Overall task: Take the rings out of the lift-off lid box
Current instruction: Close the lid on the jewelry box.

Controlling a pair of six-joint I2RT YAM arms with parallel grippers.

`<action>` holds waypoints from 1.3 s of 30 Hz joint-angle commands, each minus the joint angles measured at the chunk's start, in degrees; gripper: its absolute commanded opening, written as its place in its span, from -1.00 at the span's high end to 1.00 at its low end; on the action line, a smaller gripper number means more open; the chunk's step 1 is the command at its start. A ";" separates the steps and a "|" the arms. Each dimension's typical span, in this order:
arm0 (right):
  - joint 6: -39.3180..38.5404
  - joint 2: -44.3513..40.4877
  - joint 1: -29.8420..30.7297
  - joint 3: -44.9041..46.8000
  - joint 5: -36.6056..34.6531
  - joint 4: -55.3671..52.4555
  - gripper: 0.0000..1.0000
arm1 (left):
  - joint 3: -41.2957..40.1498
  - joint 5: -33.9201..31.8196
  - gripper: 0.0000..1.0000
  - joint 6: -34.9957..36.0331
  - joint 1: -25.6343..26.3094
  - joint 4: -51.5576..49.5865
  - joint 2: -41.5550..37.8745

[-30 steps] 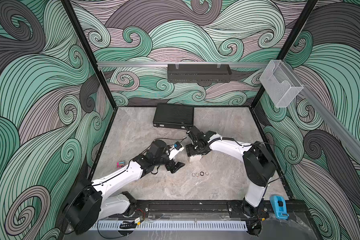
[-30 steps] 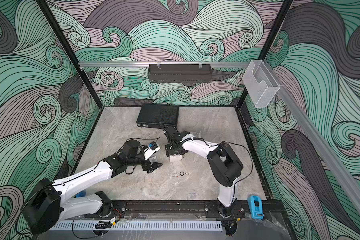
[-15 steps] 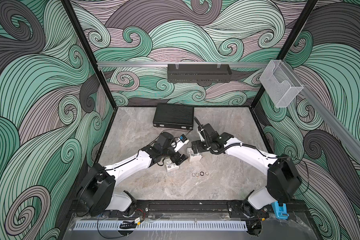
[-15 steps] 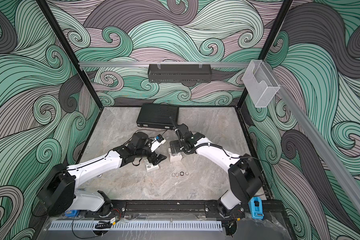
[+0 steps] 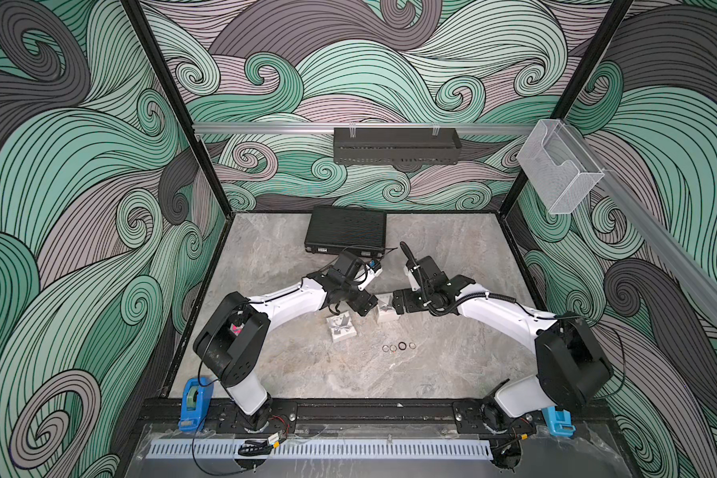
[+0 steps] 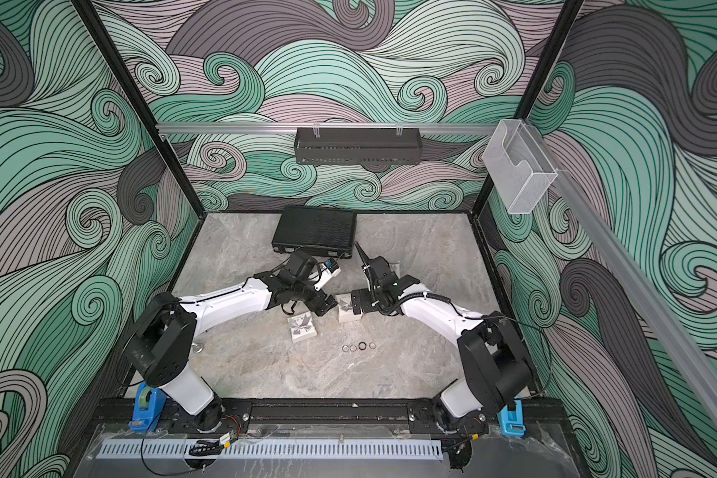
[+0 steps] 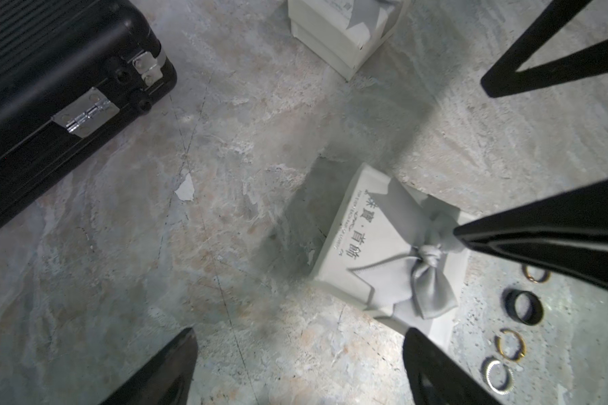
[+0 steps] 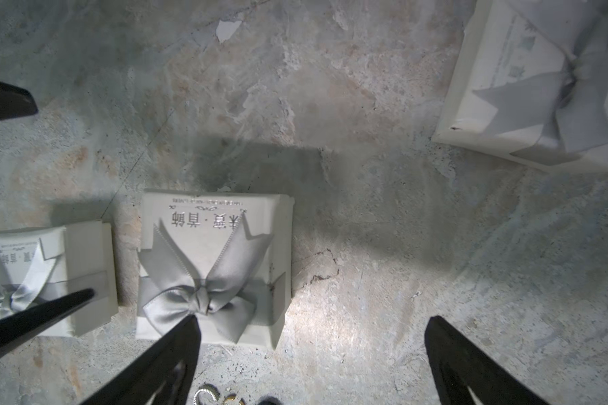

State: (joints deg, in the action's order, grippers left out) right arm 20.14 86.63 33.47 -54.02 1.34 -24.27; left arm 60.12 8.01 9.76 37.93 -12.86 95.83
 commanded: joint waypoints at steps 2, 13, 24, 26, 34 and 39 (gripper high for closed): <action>-0.28 1.49 -0.40 -0.10 0.92 1.33 -0.98 | 1.83 -0.72 -0.86 -1.05 0.30 -0.10 1.31; -0.10 3.45 -0.39 -0.03 1.00 1.41 -0.98 | 2.56 -0.10 -0.86 -1.06 0.30 2.11 2.22; 0.56 5.46 -0.32 0.05 1.27 1.87 -0.98 | 2.37 0.03 -0.85 -1.45 0.30 3.63 3.05; 0.68 5.78 -0.29 0.07 1.46 1.95 -0.98 | 2.46 -0.01 -0.86 -1.66 0.30 3.96 3.47; 0.86 6.38 -0.07 0.05 1.65 2.32 -0.98 | 3.73 0.01 -0.85 -2.02 0.30 4.52 7.10; 0.77 6.31 -0.03 0.24 1.54 2.21 -0.98 | 4.24 -0.14 -0.85 -2.29 0.30 4.17 8.51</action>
State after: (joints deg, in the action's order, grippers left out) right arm 20.38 92.38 33.26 -54.02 3.03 -21.93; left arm 62.54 8.01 7.94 37.93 -8.56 103.31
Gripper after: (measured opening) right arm 0.992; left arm 0.925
